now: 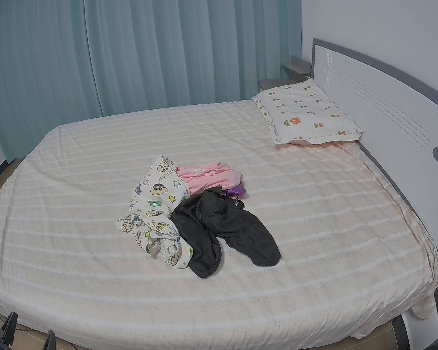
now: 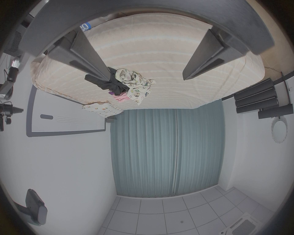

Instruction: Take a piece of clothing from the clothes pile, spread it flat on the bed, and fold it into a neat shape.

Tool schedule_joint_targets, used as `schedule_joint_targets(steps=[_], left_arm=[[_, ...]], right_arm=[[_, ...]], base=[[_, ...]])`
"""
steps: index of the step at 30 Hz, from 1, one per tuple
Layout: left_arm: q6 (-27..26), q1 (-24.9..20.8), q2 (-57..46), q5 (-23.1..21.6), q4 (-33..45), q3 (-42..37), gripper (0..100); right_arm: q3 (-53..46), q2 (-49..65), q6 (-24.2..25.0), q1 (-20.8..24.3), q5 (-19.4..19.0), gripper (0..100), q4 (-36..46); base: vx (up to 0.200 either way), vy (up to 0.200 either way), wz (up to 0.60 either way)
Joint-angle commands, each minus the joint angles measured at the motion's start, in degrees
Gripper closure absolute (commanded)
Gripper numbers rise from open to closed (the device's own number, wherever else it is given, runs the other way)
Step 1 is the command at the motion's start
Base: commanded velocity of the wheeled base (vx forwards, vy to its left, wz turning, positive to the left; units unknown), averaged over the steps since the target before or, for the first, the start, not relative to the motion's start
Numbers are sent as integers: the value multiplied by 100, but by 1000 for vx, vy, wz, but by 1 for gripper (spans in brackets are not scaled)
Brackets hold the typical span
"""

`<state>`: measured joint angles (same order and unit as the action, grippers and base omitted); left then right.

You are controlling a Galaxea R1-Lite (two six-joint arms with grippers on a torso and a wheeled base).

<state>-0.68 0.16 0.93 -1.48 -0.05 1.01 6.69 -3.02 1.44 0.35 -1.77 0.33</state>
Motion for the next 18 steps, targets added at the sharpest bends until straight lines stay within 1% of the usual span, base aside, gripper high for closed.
schedule_joint_targets(steps=[1,2,4,5,6,8,10,11,12,16,18], left_arm=[[-37,2,-75,-2,-21,-92,0],[-55,2,-75,-2,-21,-92,0],[-64,2,-57,-11,-21,-92,0],[-64,2,-57,-11,-21,-92,0],[-64,2,-57,-19,-13,-92,0],[-64,2,-57,-19,-13,-92,0],[-64,2,-66,-19,-13,-92,0],[-64,2,-66,-19,-13,-92,0],[-64,2,-66,-19,-13,-92,0],[-64,2,-66,-19,-13,-92,0],[-64,2,-66,-19,-13,-92,0]], right_arm=[[1080,-1482,-100,35,-535,0,222],[1062,-1956,-126,26,-676,0,196],[1132,-3099,-30,53,-931,0,55],[1132,-3099,-30,53,-931,0,55],[1203,-3846,164,114,-1106,0,-191],[1282,-4637,313,263,-1247,0,-587],[1352,-5525,427,501,-1229,0,-1017],[1361,-5657,454,527,-1229,0,-1079],[1396,-6395,594,641,-1212,0,-1466],[1510,-7845,1034,887,-1194,0,-2388],[1607,-8487,1271,1011,-1106,0,-2828]], base=[[0,0,0],[0,0,0],[0,0,0],[0,0,0],[0,0,0],[0,0,0],[0,0,0],[0,0,0],[0,0,0],[0,0,0],[0,0,0]])
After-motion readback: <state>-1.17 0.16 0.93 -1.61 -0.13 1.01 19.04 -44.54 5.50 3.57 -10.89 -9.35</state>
